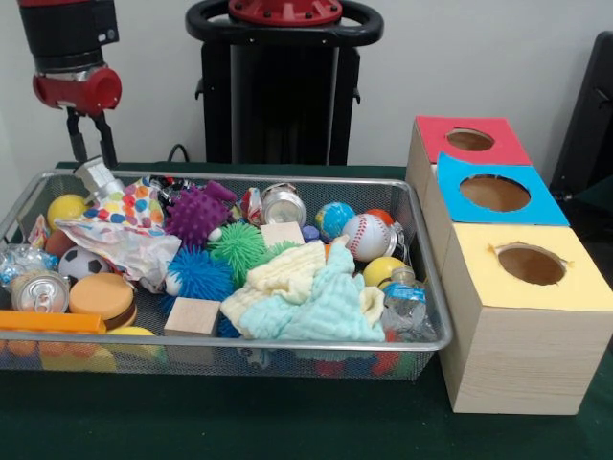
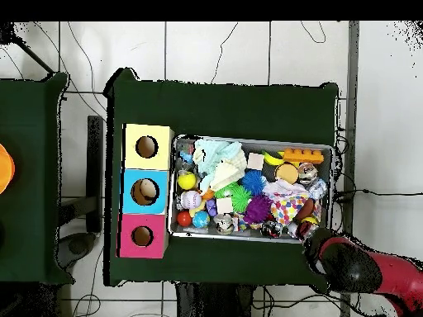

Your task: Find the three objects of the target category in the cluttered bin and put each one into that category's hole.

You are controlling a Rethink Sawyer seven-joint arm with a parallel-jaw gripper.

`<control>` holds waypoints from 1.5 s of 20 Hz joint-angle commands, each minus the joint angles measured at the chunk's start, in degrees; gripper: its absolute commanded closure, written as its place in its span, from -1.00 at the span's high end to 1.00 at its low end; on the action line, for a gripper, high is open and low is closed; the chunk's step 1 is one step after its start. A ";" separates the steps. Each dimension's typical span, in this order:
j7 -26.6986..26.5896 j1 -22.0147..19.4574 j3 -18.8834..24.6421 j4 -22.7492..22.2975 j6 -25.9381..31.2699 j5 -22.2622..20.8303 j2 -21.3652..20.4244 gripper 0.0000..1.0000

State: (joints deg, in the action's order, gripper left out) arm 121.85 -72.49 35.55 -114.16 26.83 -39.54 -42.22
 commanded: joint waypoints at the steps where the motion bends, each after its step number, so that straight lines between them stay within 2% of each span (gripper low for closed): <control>1: -7.63 3.55 -0.40 2.45 1.42 -5.10 4.09 1.00; 10: -3.31 6.62 -3.33 3.27 -2.49 -7.15 7.23 1.00; 16: -2.44 7.55 -4.29 4.62 -3.80 -8.12 9.10 1.00; 30: -1.21 9.09 -6.08 8.71 -4.47 -7.33 13.13 1.00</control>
State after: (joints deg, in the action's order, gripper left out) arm 121.85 -65.22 31.48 -111.56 25.36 -43.77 -33.60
